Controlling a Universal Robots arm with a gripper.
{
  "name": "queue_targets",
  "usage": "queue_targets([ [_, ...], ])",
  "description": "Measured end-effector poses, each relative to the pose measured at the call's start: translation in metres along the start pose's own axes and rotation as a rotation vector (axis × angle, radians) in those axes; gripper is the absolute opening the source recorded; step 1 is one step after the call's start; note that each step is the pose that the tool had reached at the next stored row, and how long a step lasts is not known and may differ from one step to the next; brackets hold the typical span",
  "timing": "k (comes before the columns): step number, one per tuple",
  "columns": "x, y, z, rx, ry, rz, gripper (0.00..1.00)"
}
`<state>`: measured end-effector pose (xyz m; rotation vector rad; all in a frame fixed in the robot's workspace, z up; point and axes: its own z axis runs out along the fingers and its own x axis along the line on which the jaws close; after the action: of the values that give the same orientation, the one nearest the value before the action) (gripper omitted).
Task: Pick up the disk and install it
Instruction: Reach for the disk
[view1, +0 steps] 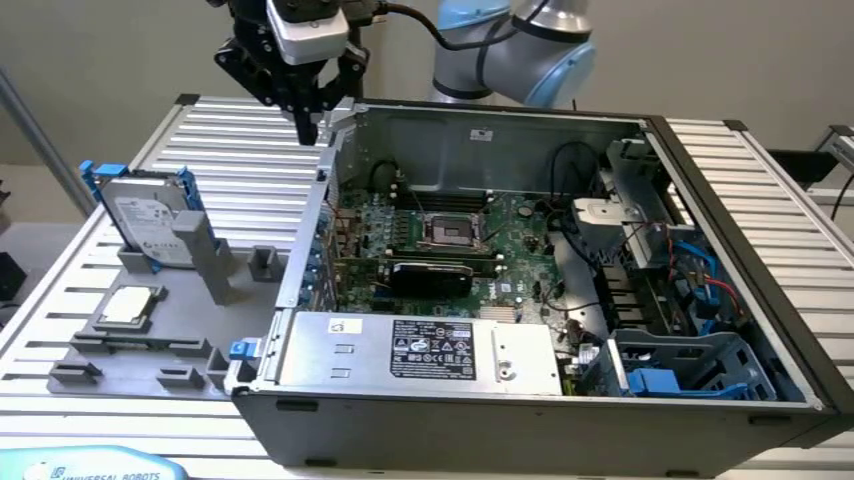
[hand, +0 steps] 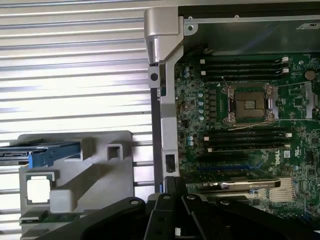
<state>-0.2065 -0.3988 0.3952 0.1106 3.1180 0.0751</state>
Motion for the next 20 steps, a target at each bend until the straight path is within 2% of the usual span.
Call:
queue_targets([
  [20,0.091,-0.0066,0.0012,0.0000,0.0000,0.000,0.11],
])
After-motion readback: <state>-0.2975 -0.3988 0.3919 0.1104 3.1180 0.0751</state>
